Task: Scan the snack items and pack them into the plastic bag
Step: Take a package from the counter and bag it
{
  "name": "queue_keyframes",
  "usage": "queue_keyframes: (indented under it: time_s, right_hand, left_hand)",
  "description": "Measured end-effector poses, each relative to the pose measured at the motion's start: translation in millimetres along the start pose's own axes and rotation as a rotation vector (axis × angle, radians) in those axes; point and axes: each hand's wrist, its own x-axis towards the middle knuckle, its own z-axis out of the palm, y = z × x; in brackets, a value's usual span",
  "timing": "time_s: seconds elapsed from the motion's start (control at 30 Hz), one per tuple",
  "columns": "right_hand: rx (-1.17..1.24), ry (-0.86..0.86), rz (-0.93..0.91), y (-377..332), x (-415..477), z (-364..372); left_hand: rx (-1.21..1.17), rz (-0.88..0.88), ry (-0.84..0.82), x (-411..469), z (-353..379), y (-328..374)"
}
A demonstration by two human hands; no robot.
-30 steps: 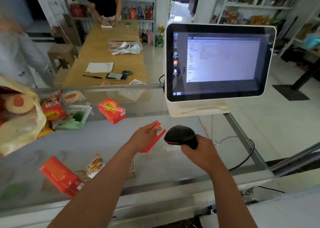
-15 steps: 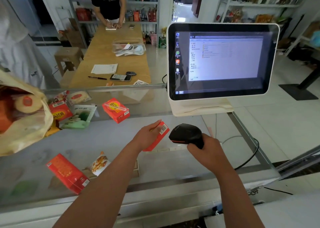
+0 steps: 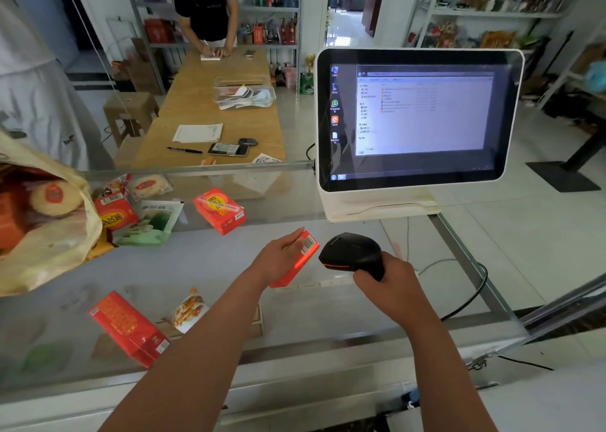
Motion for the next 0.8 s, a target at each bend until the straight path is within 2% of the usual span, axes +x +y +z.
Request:
queue_keyframes:
  time_s: [0.8]
  right_hand:
    - [-0.011, 0.015, -0.014, 3.6, 1.1, 0.2]
  left_hand:
    - [0.026, 0.024, 0.000, 4.4, 1.2, -4.0]
